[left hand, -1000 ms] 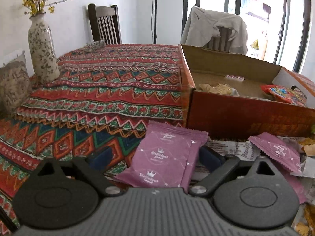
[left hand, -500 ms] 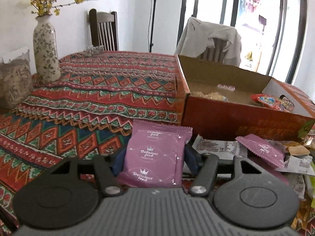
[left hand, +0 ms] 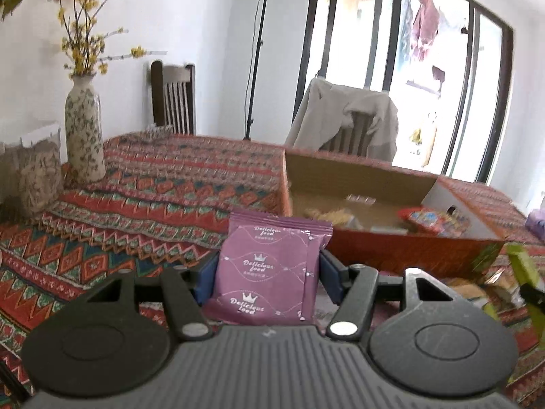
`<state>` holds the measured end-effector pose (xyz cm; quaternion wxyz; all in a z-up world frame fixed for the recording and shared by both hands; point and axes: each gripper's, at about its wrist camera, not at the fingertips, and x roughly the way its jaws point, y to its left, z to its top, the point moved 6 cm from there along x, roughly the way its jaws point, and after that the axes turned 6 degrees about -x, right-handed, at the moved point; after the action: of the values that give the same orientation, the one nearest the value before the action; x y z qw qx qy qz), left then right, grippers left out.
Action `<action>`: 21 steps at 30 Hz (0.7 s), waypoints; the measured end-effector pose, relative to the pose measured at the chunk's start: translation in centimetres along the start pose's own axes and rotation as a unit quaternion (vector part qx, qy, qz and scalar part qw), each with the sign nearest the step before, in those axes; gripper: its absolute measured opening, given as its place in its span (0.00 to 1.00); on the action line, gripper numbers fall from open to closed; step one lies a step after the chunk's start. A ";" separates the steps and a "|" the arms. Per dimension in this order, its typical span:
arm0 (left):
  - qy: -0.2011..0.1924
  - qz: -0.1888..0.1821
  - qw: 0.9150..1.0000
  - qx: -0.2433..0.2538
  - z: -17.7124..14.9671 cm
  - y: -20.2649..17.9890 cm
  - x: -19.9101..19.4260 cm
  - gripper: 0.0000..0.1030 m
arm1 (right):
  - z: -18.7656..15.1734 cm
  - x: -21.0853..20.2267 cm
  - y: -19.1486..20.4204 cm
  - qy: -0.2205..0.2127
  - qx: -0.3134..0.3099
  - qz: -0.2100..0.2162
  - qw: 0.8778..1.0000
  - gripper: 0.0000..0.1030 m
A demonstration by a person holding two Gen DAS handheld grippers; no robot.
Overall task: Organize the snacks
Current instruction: 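Grasp a pink packet with the left gripper while the right holds the green-white bar, then carry both held packets over the orange box and open both grippers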
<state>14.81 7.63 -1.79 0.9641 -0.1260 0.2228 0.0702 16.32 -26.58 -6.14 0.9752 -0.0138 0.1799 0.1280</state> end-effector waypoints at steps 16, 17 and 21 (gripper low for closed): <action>-0.039 -0.052 0.998 0.012 3.4 -5.4 0.4 0.61 | 7.1 1.3 2.1 -0.042 -0.004 0.031 0.999 0.35; -0.040 -0.053 0.998 0.013 3.6 -5.7 0.6 0.61 | 7.7 1.7 2.3 -0.044 -0.006 0.032 0.999 0.35; -0.043 -0.059 0.997 0.014 4.5 -7.0 1.7 0.61 | 9.6 3.5 3.1 -0.045 -0.009 0.035 0.998 0.35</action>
<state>19.47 2.29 2.84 0.9769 -0.1221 0.1747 0.0148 22.01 -22.06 1.62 0.9772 -0.0106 0.1346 0.1637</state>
